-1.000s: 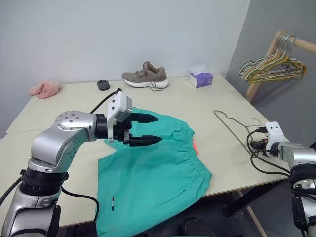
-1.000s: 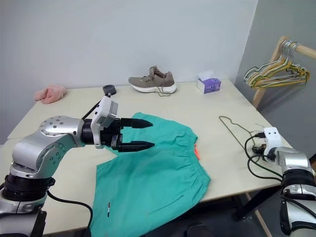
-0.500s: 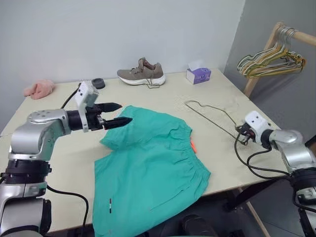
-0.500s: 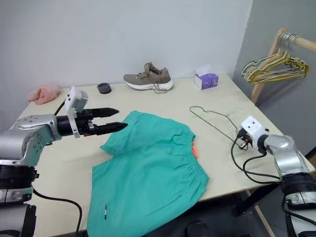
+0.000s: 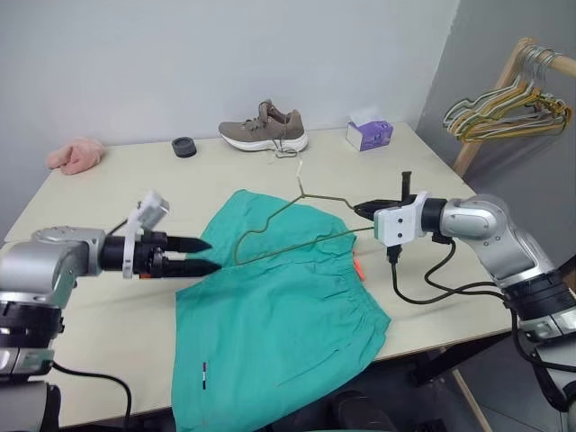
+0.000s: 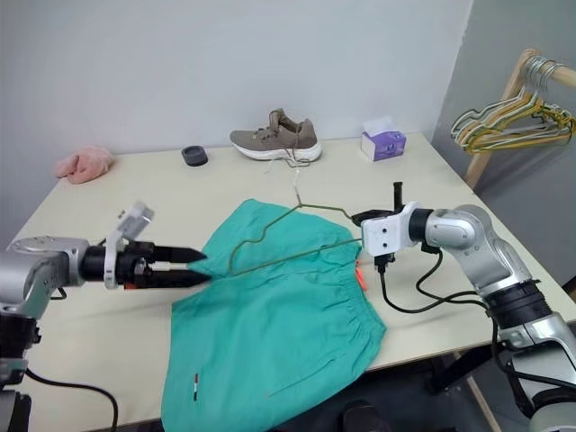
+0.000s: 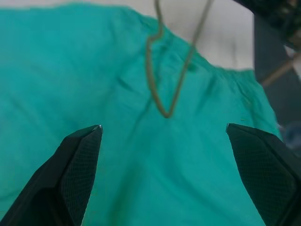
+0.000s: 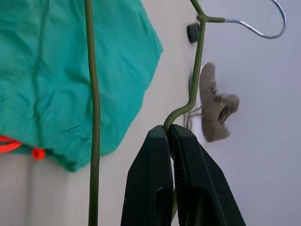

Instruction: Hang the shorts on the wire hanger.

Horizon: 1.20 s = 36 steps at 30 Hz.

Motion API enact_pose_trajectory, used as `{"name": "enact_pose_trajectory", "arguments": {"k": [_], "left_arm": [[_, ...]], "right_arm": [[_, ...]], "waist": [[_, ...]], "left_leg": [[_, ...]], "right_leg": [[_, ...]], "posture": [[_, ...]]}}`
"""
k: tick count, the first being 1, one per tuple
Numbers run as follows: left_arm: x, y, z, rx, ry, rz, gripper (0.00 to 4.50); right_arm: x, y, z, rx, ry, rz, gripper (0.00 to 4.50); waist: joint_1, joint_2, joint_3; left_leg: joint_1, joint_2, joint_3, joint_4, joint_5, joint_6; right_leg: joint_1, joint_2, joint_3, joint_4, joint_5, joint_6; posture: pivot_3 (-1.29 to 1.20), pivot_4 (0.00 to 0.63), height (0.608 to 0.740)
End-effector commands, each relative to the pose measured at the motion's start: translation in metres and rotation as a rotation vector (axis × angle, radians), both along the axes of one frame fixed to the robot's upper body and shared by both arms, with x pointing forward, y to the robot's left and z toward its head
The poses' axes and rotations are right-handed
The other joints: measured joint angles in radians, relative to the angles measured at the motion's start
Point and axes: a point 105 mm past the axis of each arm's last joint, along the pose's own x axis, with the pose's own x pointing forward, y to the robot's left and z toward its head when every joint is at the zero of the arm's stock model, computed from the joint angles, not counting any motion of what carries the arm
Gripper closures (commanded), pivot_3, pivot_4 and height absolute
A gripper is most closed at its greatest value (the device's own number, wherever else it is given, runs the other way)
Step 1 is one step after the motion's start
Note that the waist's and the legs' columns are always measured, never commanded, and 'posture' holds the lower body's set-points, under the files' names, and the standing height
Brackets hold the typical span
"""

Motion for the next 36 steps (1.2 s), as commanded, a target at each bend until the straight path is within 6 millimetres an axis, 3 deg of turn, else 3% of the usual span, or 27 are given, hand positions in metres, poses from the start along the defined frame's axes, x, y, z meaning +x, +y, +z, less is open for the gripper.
{"name": "enact_pose_trajectory", "arguments": {"k": [1,6,9,19,21,22,27,36], "left_arm": [[-0.006,-0.005,0.003,0.039,-0.04,-0.065,0.04],[-0.002,-0.008,-0.002,0.038,-0.048,-0.052,0.04],[-0.005,-0.011,-0.003,0.033,-0.037,-0.07,0.64],[-0.012,-0.019,-0.006,0.023,-0.029,-0.105,3.82],[-0.011,-0.02,-0.006,0.022,-0.033,-0.099,4.4],[-0.011,-0.02,-0.006,0.022,-0.033,-0.095,4.48],[-0.013,-0.019,-0.012,0.05,-0.039,-0.089,4.5],[-0.011,-0.015,-0.013,0.219,-0.202,-0.135,4.5]], "right_arm": [[-0.009,0.017,0.024,0.033,-0.099,0.088,4.5],[-0.014,0.024,0.028,0.065,-0.098,0.121,4.5],[-0.014,0.025,0.028,0.079,-0.091,0.119,4.5],[-0.019,0.025,0.02,0.074,-0.04,0.12,4.5],[-0.022,0.025,0.015,0.048,-0.034,0.129,4.5],[-0.023,0.024,0.013,0.034,-0.033,0.134,4.5],[-0.025,0.022,0.012,0.045,-0.02,0.128,3.07],[-0.037,-0.014,-0.002,0.117,0.431,-0.105,0.05]], "waist": [[0.0,0.0,0.0],[0.0,0.0,0.0],[-0.001,0.0,0.0],[-0.002,0.0,0.0],[-0.002,0.0,0.0],[-0.002,0.0,0.0],[-0.002,0.0,0.0],[0.007,-0.001,-0.001]], "left_leg": [[0.0,0.0,0.0,0.0,0.0,0.0],[0.002,-0.001,-0.001,0.001,0.0,0.0],[0.002,-0.001,0.0,0.002,0.0,0.0],[0.003,-0.001,0.0,0.002,0.0,0.0],[0.003,-0.001,0.0,0.003,0.0,0.0],[0.003,-0.001,0.0,0.003,0.0,0.0],[0.003,-0.001,0.0,0.003,0.0,0.0],[0.003,-0.001,-0.001,0.005,0.0,0.0]], "right_leg": [[0.0,0.0,0.0,0.001,0.0,0.0],[0.001,0.0,-0.001,0.004,0.0,0.0],[0.001,0.001,0.0,0.006,0.0,0.0],[0.001,0.001,0.0,0.008,0.0,0.0],[0.001,0.001,0.0,0.008,0.0,0.0],[0.001,0.001,0.0,0.008,0.0,0.0],[0.001,0.001,0.0,0.008,0.0,0.0],[0.001,0.0,0.0,0.009,0.0,0.0]], "posture": [[-0.15,0.0,0.74],[-0.15,0.0,0.74],[-0.15,0.0,0.74],[-0.16,0.0,0.74],[-0.16,0.0,0.74],[-0.16,0.0,0.74],[-0.15,0.0,0.74],[-0.16,0.0,0.74]]}}
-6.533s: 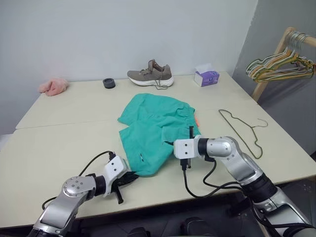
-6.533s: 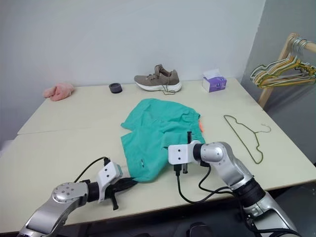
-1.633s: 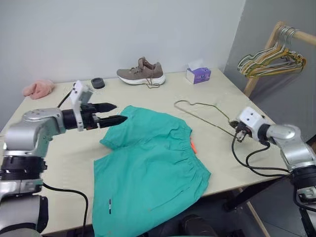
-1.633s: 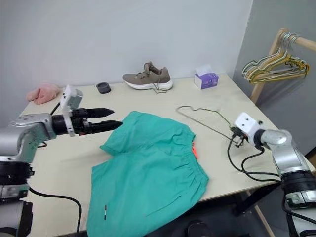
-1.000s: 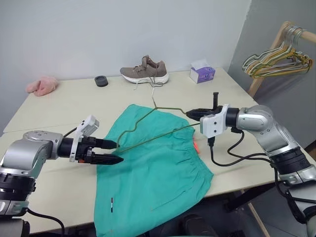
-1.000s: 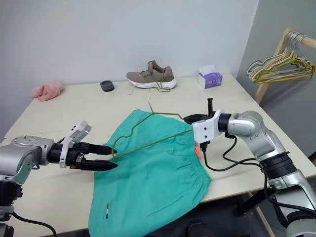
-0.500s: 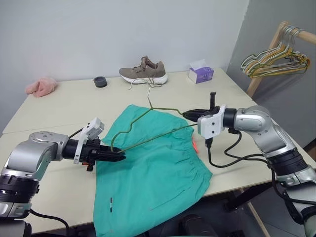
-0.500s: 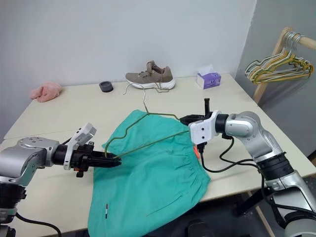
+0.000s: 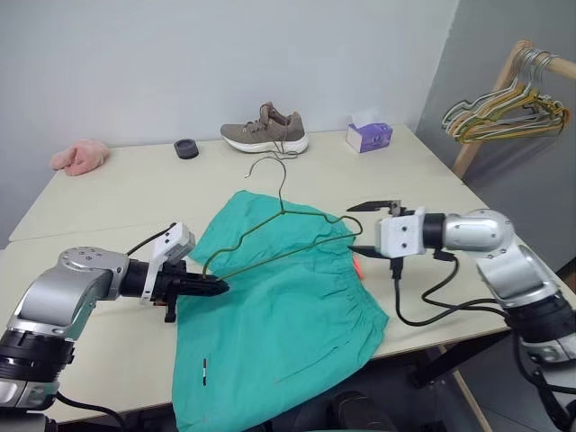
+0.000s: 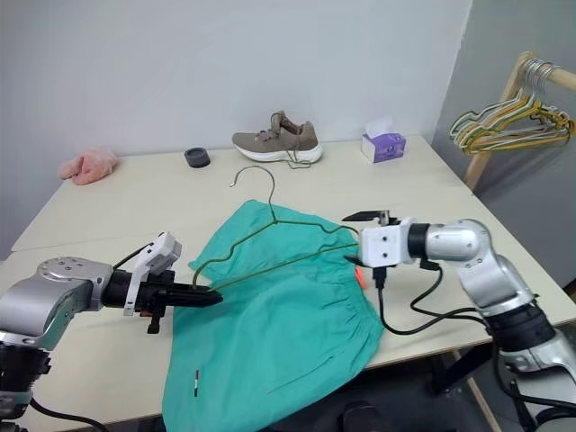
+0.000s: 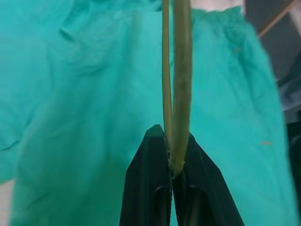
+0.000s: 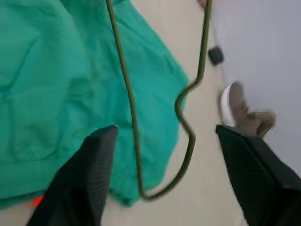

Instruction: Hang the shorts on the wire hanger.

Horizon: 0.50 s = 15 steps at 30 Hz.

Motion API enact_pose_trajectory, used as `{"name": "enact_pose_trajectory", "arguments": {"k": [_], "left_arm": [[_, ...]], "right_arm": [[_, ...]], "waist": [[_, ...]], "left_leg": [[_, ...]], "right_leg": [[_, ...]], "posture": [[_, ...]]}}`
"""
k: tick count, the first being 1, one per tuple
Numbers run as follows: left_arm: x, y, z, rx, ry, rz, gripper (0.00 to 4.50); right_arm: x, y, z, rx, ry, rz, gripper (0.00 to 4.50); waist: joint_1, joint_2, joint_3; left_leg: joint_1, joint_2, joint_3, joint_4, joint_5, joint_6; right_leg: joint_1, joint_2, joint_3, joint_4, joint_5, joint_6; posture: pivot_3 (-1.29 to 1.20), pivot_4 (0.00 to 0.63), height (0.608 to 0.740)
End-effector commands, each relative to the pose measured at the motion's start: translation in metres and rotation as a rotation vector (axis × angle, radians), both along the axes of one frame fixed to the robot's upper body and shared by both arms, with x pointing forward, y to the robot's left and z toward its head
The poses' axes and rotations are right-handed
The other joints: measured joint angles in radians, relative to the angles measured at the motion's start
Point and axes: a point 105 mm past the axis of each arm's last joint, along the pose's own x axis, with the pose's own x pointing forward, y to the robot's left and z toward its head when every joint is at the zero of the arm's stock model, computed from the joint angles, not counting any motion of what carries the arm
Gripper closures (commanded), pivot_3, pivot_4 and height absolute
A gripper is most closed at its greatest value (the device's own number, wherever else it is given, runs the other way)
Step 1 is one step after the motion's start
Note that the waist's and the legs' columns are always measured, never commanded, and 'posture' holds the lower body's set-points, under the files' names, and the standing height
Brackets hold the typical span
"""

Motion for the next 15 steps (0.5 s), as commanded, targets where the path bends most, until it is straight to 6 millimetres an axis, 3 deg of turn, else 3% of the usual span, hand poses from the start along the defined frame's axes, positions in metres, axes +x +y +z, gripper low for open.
{"name": "enact_pose_trajectory", "arguments": {"k": [1,10,13,15], "left_arm": [[-0.002,-0.004,0.016,0.085,-0.119,-0.095,4.5],[-0.007,-0.009,0.021,0.159,-0.18,-0.187,4.5],[-0.009,-0.01,0.022,0.16,-0.179,-0.202,4.5],[-0.01,-0.01,0.022,0.167,-0.182,-0.209,4.5]], "right_arm": [[-0.008,-0.001,0.006,0.023,0.107,-0.031,0.05],[-0.026,0.022,-0.029,-0.049,0.431,0.006,0.05],[-0.026,0.026,-0.035,-0.044,0.495,-0.013,0.64],[-0.027,0.027,-0.037,-0.047,0.523,-0.025,1.28]], "waist": [[0.0,-0.001,0.0],[-0.006,0.0,0.0],[-0.004,0.0,0.0],[-0.001,0.0,0.0]], "left_leg": [[0.0,0.0,0.0,0.0,0.0,0.0],[0.002,0.001,0.001,0.0,0.0,0.0],[0.002,0.001,0.001,0.0,0.0,0.0],[0.002,0.001,0.001,0.0,0.0,0.0]], "right_leg": [[0.0,0.0,0.0,0.0,0.0,0.0],[0.0,0.002,0.001,0.003,-0.003,0.004],[0.0,0.002,0.001,0.003,-0.003,0.004],[0.0,0.002,0.0,0.003,-0.003,0.004]], "posture": [[-0.16,0.0,0.74],[-0.14,0.0,0.74],[-0.13,0.0,0.74],[-0.13,0.0,0.74]]}}
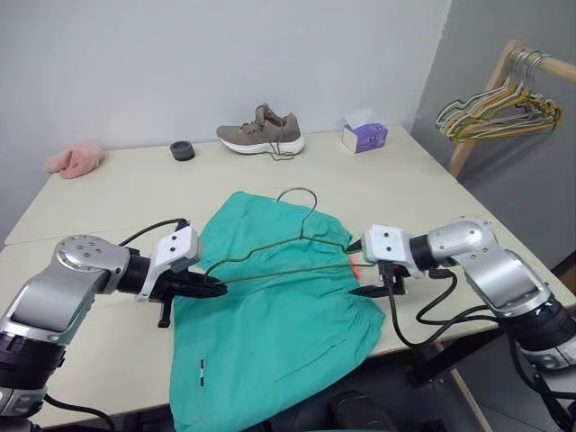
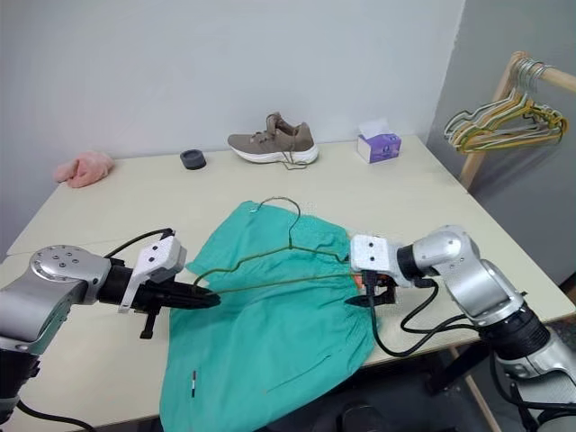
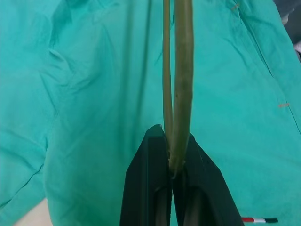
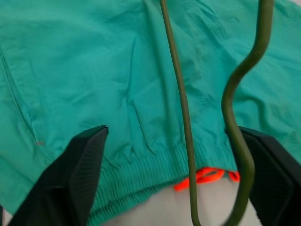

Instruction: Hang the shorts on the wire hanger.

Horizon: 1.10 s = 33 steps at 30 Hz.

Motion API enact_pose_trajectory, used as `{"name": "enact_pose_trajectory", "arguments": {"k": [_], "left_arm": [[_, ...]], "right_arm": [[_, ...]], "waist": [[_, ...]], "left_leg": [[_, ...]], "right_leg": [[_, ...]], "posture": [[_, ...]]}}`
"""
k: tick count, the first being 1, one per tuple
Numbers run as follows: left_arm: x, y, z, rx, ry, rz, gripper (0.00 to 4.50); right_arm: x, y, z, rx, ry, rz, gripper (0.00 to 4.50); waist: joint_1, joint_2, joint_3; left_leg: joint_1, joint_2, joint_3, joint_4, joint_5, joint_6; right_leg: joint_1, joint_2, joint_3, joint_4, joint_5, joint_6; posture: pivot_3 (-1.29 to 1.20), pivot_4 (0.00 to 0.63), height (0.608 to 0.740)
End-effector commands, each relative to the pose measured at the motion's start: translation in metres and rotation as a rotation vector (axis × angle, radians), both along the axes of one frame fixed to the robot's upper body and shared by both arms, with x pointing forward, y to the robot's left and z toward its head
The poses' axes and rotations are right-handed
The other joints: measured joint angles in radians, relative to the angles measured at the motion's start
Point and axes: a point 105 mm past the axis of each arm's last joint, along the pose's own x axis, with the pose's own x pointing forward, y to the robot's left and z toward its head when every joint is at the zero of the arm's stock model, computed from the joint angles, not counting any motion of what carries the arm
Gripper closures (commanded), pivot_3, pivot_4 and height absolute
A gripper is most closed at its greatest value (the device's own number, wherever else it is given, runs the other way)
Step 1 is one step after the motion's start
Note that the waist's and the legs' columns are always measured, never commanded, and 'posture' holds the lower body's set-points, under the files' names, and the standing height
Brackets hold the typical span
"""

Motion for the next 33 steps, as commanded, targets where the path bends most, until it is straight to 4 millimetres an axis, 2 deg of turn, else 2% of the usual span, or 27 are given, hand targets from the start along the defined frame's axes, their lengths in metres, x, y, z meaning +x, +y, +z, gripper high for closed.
{"name": "enact_pose_trajectory", "arguments": {"k": [1,9,15,20,22,23,26,30,33], "left_arm": [[-0.003,-0.001,0.007,0.025,-0.031,-0.033,4.5],[-0.006,-0.005,0.007,-0.011,-0.026,-0.041,4.5],[0.004,-0.01,0.016,-0.114,-0.036,0.011,4.5],[0.018,-0.002,0.019,-0.169,-0.087,0.103,3.3],[0.039,0.008,0.036,-0.316,-0.127,0.269,2.67],[0.051,0.018,0.046,-0.391,-0.153,0.366,2.67],[0.069,0.038,0.06,-0.517,-0.18,0.528,2.67],[0.061,0.041,0.054,-0.52,-0.129,0.515,2.67],[0.029,0.025,0.032,-0.431,-0.014,0.337,2.67]], "right_arm": [[-0.001,0.004,0.008,0.006,0.018,-0.005,1.67],[-0.011,0.005,0.001,0.021,0.096,-0.019,4.45],[-0.014,0.002,-0.002,0.026,0.11,-0.045,4.48],[-0.018,-0.014,-0.004,0.022,0.129,-0.105,4.5],[-0.02,-0.029,-0.005,0.027,0.149,-0.167,4.5],[-0.021,-0.036,-0.005,0.031,0.159,-0.197,4.5],[-0.026,-0.048,-0.007,0.069,0.197,-0.273,4.5],[-0.038,-0.061,-0.008,0.15,0.286,-0.383,4.5],[-0.054,-0.081,-0.015,0.209,0.395,-0.515,4.5]], "waist": [[0.002,0.0,0.0],[0.013,0.0,0.0],[0.021,0.0,0.0],[0.022,0.0,0.0],[0.024,0.0,0.0],[0.026,-0.001,0.0],[0.024,-0.003,-0.001],[0.014,-0.003,-0.001],[0.005,-0.003,-0.001]], "left_leg": [[0.0,0.0,0.0,0.0,0.0,0.0],[0.0,0.0,0.0,0.0,0.0,0.0],[-0.001,0.0,0.0,0.0,0.0,0.0],[-0.001,0.0,-0.001,0.001,0.0,0.0],[-0.001,0.0,0.0,0.001,0.0,0.0],[-0.001,0.0,0.0,0.001,0.0,0.0],[-0.003,0.0,-0.003,0.006,0.0,0.0],[-0.002,0.0,-0.001,0.007,0.0,0.0],[-0.003,0.0,-0.001,0.007,0.0,0.0]], "right_leg": [[0.0,0.0,0.0,0.0,0.0,0.0],[0.0,0.0,0.0,0.0,0.0,0.0],[0.0,0.0,0.0,0.0,0.0,0.001],[0.0,0.0,-0.001,0.0,0.0,0.001],[0.0,0.0,-0.001,-0.001,0.0,0.001],[0.0,-0.001,-0.001,-0.001,0.0,0.001],[0.0,0.0,-0.003,0.0,0.0,0.001],[0.001,0.0,-0.002,0.001,0.0,0.001],[0.0,0.0,-0.001,0.002,0.0,0.001]], "posture": [[-0.13,0.0,0.74],[-0.13,0.0,0.74],[-0.15,0.0,0.74],[-0.16,0.0,0.74],[-0.17,0.0,0.74],[-0.18,0.0,0.74],[-0.18,0.0,0.74],[-0.19,0.0,0.74],[-0.21,0.0,0.74]]}}
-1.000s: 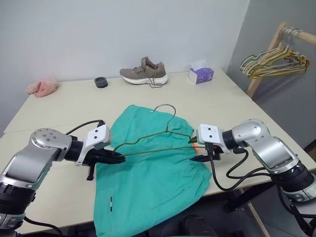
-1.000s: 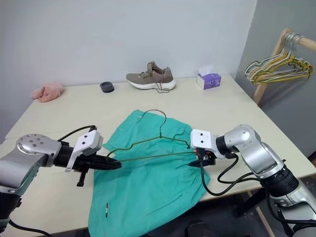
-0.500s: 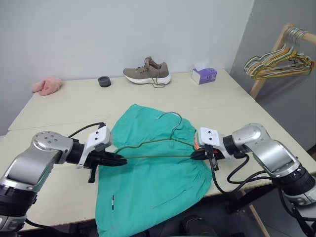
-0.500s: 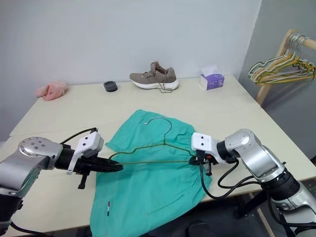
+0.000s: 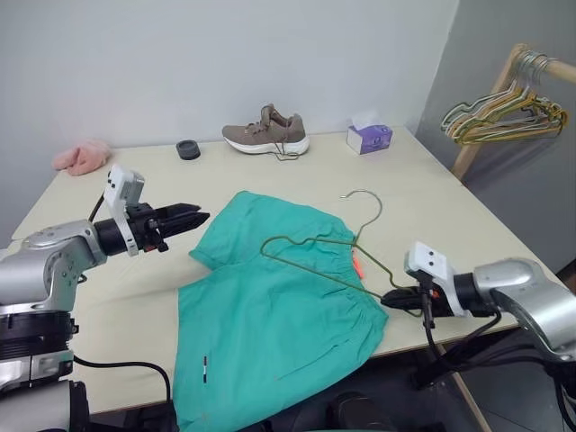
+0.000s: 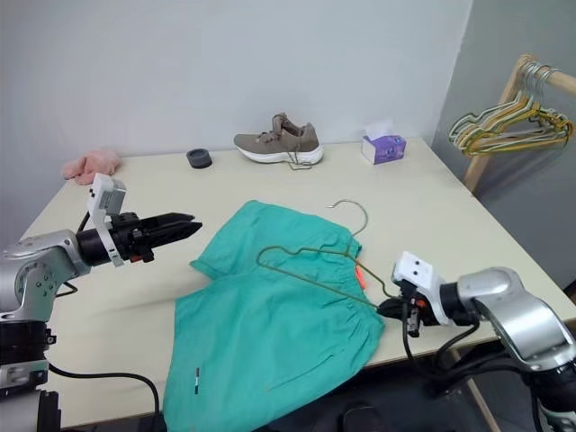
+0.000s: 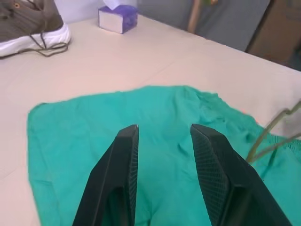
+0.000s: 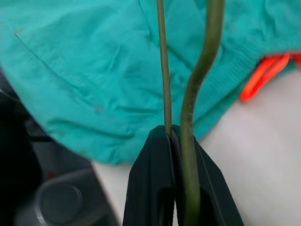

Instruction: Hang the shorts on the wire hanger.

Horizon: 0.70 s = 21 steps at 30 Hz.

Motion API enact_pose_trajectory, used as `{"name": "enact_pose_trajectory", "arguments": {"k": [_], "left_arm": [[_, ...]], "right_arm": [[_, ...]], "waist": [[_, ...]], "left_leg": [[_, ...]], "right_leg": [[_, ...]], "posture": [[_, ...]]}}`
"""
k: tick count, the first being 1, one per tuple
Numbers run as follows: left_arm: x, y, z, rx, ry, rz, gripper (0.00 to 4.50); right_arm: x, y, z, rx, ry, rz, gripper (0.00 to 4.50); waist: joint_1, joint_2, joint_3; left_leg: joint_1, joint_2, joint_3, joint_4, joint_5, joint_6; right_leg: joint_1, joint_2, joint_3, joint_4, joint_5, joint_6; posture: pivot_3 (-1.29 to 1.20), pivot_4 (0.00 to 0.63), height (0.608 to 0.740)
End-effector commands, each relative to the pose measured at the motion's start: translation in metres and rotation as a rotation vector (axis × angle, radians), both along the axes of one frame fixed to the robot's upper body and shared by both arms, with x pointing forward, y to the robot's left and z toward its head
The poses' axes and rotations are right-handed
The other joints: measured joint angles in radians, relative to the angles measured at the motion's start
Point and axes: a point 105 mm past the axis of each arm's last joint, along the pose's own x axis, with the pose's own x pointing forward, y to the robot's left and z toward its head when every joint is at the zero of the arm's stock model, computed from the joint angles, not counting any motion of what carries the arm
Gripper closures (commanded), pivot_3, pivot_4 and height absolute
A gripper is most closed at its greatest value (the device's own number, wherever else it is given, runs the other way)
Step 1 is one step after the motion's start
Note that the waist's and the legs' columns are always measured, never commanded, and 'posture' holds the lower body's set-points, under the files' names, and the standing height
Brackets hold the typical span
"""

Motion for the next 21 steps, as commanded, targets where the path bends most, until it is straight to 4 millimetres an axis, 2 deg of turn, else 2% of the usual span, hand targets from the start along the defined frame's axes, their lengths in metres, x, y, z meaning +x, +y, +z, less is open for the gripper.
{"name": "enact_pose_trajectory", "arguments": {"k": [1,4,7,10,17,21], "left_arm": [[-0.03,-0.016,-0.009,0.065,0.04,-0.206,2.67],[-0.038,-0.018,-0.017,0.101,0.06,-0.258,2.67],[-0.045,-0.02,-0.024,0.153,0.081,-0.318,2.67],[-0.035,-0.02,-0.025,0.199,0.063,-0.31,2.14],[-0.012,-0.025,-0.016,0.28,-0.112,-0.285,0.03],[-0.012,-0.024,-0.018,0.308,-0.119,-0.3,0.03]], "right_arm": [[-0.012,-0.021,0.009,0.075,0.05,-0.15,4.5],[-0.019,-0.036,0.003,0.124,0.113,-0.28,4.5],[-0.028,-0.057,-0.011,0.134,0.18,-0.417,4.5],[-0.033,-0.068,-0.023,0.13,0.217,-0.488,4.5],[-0.035,-0.067,-0.037,0.139,0.329,-0.519,4.5],[-0.044,-0.06,-0.04,0.114,0.379,-0.45,4.5]], "waist": [[-0.007,0.0,0.0],[-0.007,-0.001,0.0],[-0.008,-0.002,-0.001],[-0.012,-0.001,-0.001],[-0.022,0.0,0.0],[-0.022,0.0,0.0]], "left_leg": [[0.0,0.0,0.0,0.0,0.0,0.0],[0.0,0.0,-0.001,0.0,0.0,0.0],[0.003,0.0,-0.001,0.0,0.0,0.0],[0.006,0.001,0.001,0.0,0.0,0.0],[0.005,0.002,0.002,-0.001,0.0,0.0],[0.005,0.002,0.002,-0.001,0.0,0.0]], "right_leg": [[0.001,0.0,0.0,0.0,0.0,0.0],[0.001,0.0,-0.001,0.0,0.0,0.0],[0.004,0.002,-0.001,-0.001,-0.001,0.0],[0.007,0.005,0.0,-0.002,-0.001,-0.001],[0.006,0.008,0.002,-0.003,-0.001,0.0],[0.006,0.008,0.002,-0.004,-0.001,0.0]], "posture": [[-0.21,0.0,0.74],[-0.21,0.0,0.74],[-0.23,0.0,0.74],[-0.24,0.0,0.74],[-0.23,0.0,0.74],[-0.22,0.0,0.74]]}}
